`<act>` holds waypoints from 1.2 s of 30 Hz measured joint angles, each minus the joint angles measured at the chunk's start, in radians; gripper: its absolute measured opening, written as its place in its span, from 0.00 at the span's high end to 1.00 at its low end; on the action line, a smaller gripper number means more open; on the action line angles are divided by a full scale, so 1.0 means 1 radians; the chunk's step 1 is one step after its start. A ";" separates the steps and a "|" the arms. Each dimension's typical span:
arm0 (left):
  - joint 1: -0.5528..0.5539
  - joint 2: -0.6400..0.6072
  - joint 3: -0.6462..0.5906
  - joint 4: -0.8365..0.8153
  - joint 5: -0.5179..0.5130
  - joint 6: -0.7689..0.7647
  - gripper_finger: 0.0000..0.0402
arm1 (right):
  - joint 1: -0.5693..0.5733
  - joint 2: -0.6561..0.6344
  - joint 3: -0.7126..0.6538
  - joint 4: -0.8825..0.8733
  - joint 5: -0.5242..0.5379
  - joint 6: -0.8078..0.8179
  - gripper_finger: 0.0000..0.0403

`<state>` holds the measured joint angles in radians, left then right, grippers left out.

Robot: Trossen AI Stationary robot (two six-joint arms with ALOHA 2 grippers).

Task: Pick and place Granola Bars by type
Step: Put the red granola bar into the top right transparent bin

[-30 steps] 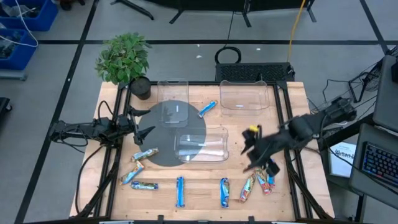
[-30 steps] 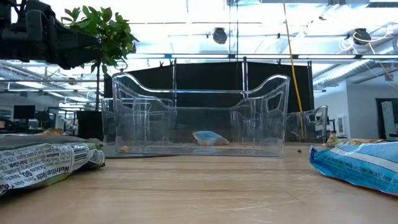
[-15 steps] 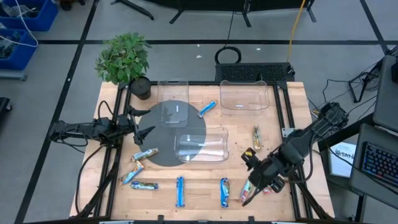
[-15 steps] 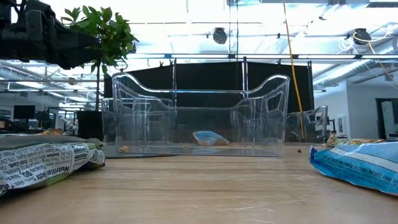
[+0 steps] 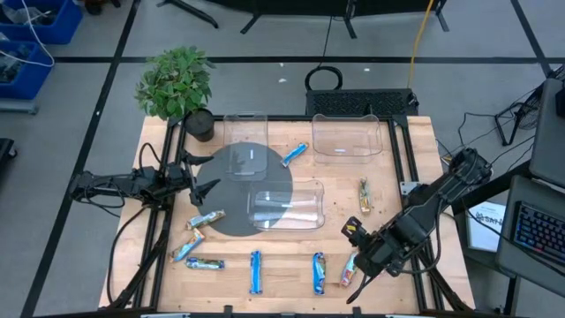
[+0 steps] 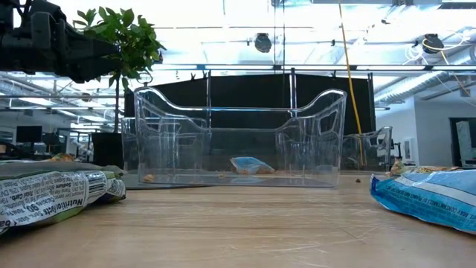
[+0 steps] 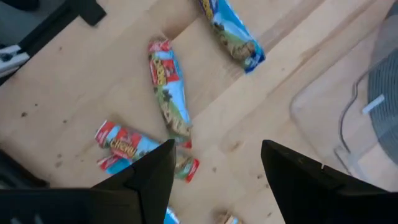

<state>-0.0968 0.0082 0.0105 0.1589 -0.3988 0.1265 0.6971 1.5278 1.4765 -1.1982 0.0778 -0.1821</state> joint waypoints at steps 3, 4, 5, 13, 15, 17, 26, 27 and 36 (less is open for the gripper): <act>0.000 0.000 0.000 0.000 0.000 0.000 0.06 | 0.001 0.013 -0.015 0.022 -0.004 -0.007 0.46; 0.000 0.000 0.000 0.001 0.000 0.000 0.06 | 0.003 0.018 -0.022 0.028 -0.007 -0.008 0.47; 0.000 0.000 0.000 0.000 -0.001 0.000 0.06 | 0.003 0.023 -0.030 0.034 -0.016 -0.012 0.47; 0.000 0.000 0.000 0.000 -0.002 0.000 0.06 | 0.012 0.025 -0.148 0.138 -0.028 -0.012 0.47; 0.000 0.000 0.000 0.000 -0.002 0.000 0.06 | 0.012 0.025 -0.178 0.168 -0.023 -0.003 0.46; 0.000 0.000 0.000 0.000 -0.002 0.000 0.06 | 0.012 0.025 -0.209 0.198 -0.023 -0.001 0.45; 0.000 0.000 0.000 0.000 -0.002 0.000 0.06 | 0.020 0.025 -0.321 0.338 -0.028 -0.018 0.32; 0.000 0.000 0.000 0.000 -0.002 0.000 0.06 | 0.022 0.025 -0.332 0.358 -0.029 -0.018 0.30; 0.000 0.000 0.000 0.000 -0.001 0.000 0.06 | 0.032 0.025 -0.462 0.517 -0.031 -0.001 0.22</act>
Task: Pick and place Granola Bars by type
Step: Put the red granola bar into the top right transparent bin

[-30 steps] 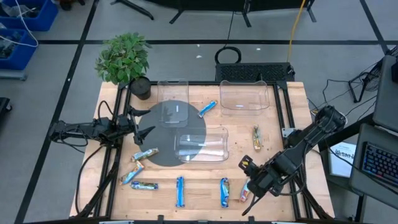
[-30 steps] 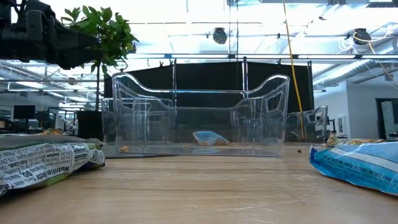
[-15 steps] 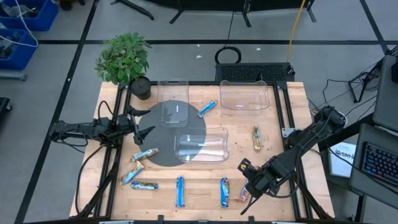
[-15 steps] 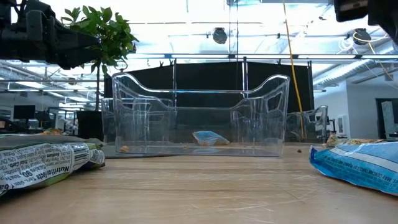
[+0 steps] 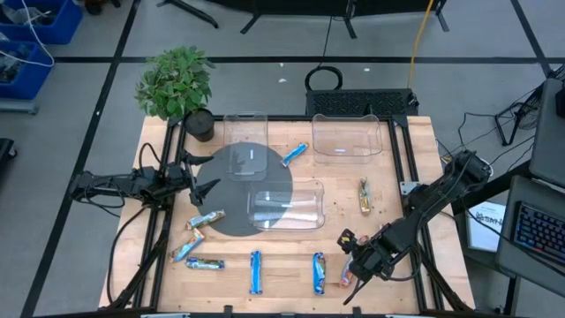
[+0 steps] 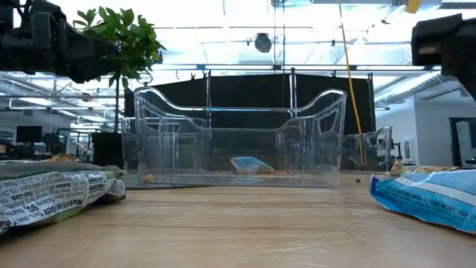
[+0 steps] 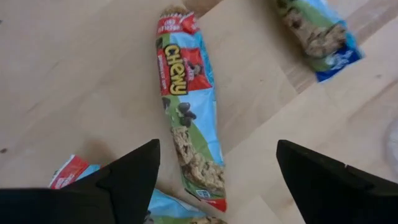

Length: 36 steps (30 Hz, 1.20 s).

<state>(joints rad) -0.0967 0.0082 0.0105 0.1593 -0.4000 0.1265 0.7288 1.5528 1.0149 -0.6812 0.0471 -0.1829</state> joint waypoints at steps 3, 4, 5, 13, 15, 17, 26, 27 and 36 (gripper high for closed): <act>0.000 0.000 0.000 0.000 0.001 0.000 0.06 | 0.000 0.000 -0.028 0.043 -0.004 0.004 0.22; 0.000 0.000 0.000 0.000 0.002 0.000 0.06 | 0.000 0.000 -0.038 0.061 -0.017 0.006 0.22; 0.000 0.000 0.000 0.000 0.002 0.000 0.06 | 0.000 0.002 -0.050 0.078 -0.029 0.007 0.22; 0.000 0.000 0.000 0.000 0.002 0.000 0.06 | 0.003 0.078 -0.065 0.110 -0.051 0.014 0.22; 0.000 0.000 0.000 0.000 0.002 0.000 0.06 | 0.003 0.091 -0.065 0.127 -0.052 0.014 0.22; 0.000 0.000 0.000 0.000 0.002 0.000 0.06 | 0.003 0.103 -0.065 0.132 -0.052 0.015 0.22; 0.000 0.000 0.000 0.000 0.002 0.000 0.06 | 0.003 0.119 -0.064 0.139 -0.054 0.004 0.23; 0.000 0.000 0.000 0.000 0.002 0.000 0.06 | 0.003 0.119 -0.064 0.139 -0.054 0.001 0.25; 0.000 0.000 0.000 0.000 0.002 0.000 0.06 | 0.004 0.120 -0.064 0.149 -0.056 0.017 0.63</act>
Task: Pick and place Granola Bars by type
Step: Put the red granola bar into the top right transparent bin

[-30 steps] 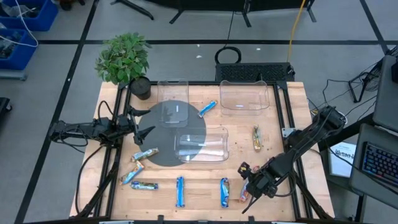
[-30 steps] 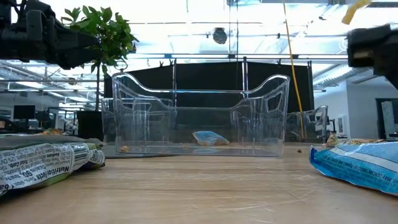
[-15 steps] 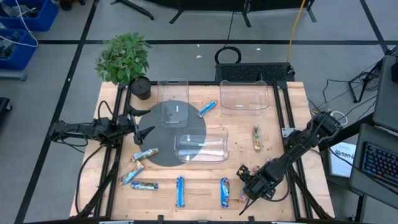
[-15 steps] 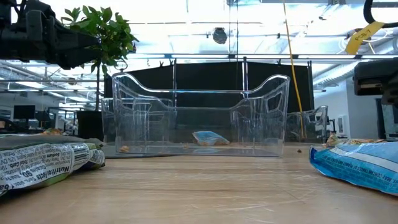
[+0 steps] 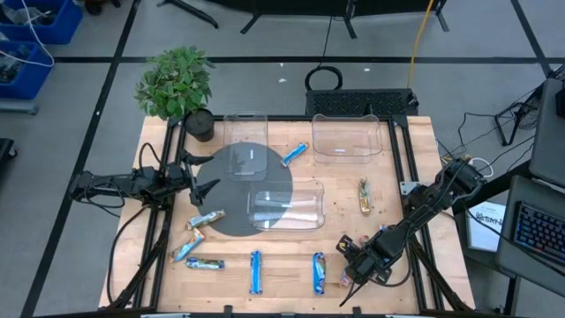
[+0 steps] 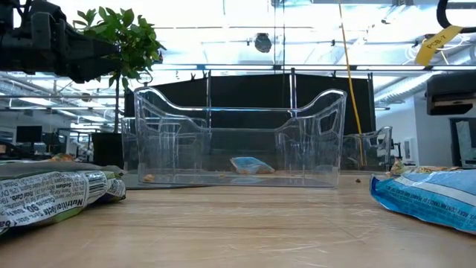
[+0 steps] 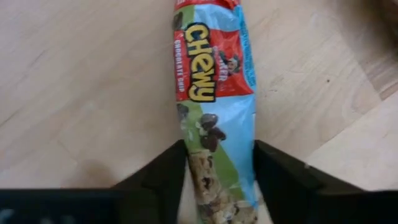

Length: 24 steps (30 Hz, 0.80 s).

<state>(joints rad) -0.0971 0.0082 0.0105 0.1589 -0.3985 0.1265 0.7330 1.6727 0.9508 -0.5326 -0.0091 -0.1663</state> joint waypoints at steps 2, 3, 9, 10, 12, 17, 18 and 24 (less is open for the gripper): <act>0.000 0.000 0.000 0.000 0.000 0.000 0.06 | 0.000 0.000 0.000 0.006 0.004 -0.001 0.72; 0.000 0.000 0.000 0.000 0.000 0.000 0.06 | 0.000 0.000 0.000 0.007 0.006 -0.002 0.77; 0.000 0.000 0.000 0.000 0.000 0.000 0.06 | -0.001 0.000 0.000 0.007 0.007 -0.002 0.97; 0.000 0.000 0.000 0.000 0.000 0.000 0.06 | -0.001 0.000 0.000 0.007 0.008 0.000 0.97; 0.000 0.000 0.000 0.000 0.000 0.000 0.06 | -0.001 0.000 0.000 0.007 0.011 0.022 0.97; 0.000 0.000 0.000 0.000 0.000 0.000 0.06 | -0.001 -0.020 0.008 -0.019 0.008 0.025 0.99; 0.000 0.000 0.000 0.000 0.000 0.000 0.06 | -0.001 -0.032 0.016 -0.032 0.008 0.025 0.99; 0.000 0.000 0.000 0.000 -0.001 0.000 0.06 | -0.001 -0.147 0.115 -0.102 0.009 0.027 0.99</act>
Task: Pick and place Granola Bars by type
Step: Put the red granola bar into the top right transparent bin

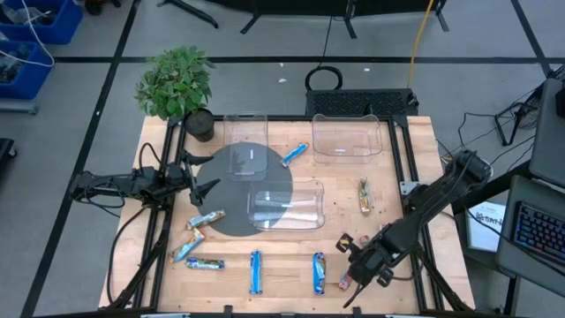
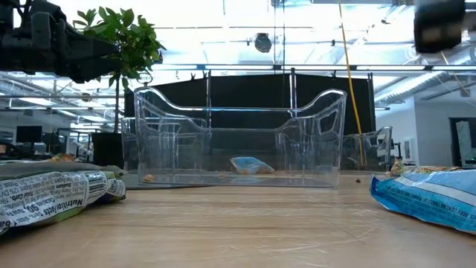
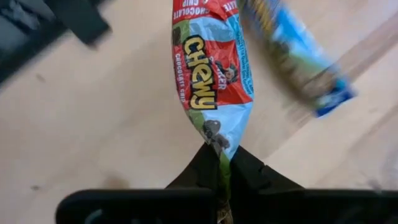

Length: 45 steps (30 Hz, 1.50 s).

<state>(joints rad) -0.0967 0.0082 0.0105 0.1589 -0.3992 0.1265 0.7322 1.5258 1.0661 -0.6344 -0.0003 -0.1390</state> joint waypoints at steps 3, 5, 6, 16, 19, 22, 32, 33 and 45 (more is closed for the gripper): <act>0.000 0.000 0.000 0.000 0.000 0.000 0.06 | 0.000 -0.038 0.074 -0.064 0.017 0.004 0.99; 0.000 0.000 0.000 0.000 -0.001 0.000 0.06 | 0.000 -0.052 0.125 -0.107 0.047 0.014 0.99; 0.000 0.000 0.000 0.000 -0.001 0.000 0.06 | 0.000 -0.057 0.148 -0.129 0.059 0.019 0.99; 0.000 0.000 0.000 0.000 -0.002 0.000 0.06 | -0.007 -0.063 0.351 -0.153 0.194 0.127 1.00; 0.000 0.000 0.000 0.000 -0.002 0.000 0.06 | -0.007 -0.064 0.392 -0.152 0.259 0.174 1.00; 0.000 0.000 0.000 0.000 -0.002 0.000 0.06 | -0.007 -0.064 0.417 -0.142 0.342 0.213 1.00; 0.000 0.000 0.000 0.000 -0.001 0.000 0.06 | -0.039 -0.070 0.456 -0.006 0.750 0.273 1.00; 0.000 0.000 0.000 0.000 0.000 0.000 0.06 | -0.049 -0.075 0.456 0.015 0.791 0.271 1.00; 0.000 0.000 0.000 0.000 0.001 0.000 0.06 | -0.314 -0.197 0.458 0.328 0.915 -0.014 1.00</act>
<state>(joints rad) -0.0969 0.0082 0.0105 0.1589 -0.3984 0.1265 0.4181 1.3289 1.5242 -0.3061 0.9145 -0.1530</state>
